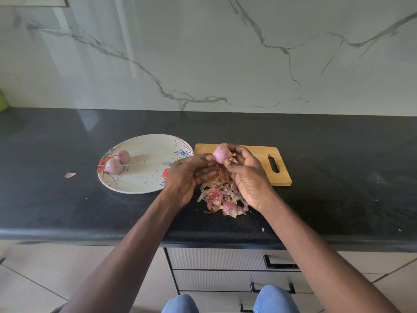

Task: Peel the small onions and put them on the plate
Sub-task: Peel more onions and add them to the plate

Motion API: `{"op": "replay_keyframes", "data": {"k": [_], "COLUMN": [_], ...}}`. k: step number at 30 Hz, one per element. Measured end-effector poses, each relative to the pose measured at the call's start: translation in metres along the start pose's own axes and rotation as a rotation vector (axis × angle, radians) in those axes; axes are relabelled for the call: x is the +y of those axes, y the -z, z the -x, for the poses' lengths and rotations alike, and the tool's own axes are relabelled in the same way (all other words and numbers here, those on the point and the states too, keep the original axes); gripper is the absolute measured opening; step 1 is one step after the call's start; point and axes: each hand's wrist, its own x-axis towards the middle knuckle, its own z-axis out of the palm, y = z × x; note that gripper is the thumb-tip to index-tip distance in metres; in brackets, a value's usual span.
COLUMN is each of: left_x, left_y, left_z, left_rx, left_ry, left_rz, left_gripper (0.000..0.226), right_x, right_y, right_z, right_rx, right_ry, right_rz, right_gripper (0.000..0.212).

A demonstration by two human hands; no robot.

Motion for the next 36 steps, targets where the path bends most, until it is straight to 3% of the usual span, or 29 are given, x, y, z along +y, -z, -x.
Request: {"op": "replay_keyframes", "data": {"k": [8,24,36], "left_x": [0.000,-0.001,0.001], "left_y": [-0.001,-0.004,-0.002], "left_z": [0.000,0.000,0.000], "left_rx": [0.015,0.048,0.064], "left_ry": [-0.007,-0.029,0.118], "left_rz": [0.077,0.146,0.110], "left_gripper": [0.005,0.011,0.009], "right_x": [0.005,0.010,0.016], "right_y": [-0.002,0.002,0.002], "right_z": [0.001,-0.005,-0.005], "right_rx": [-0.003,0.034,0.117], "right_ry": [0.050,0.026,0.246], "right_rz": [0.105,0.102,0.465], "right_gripper": [0.036,0.039,0.041]}}
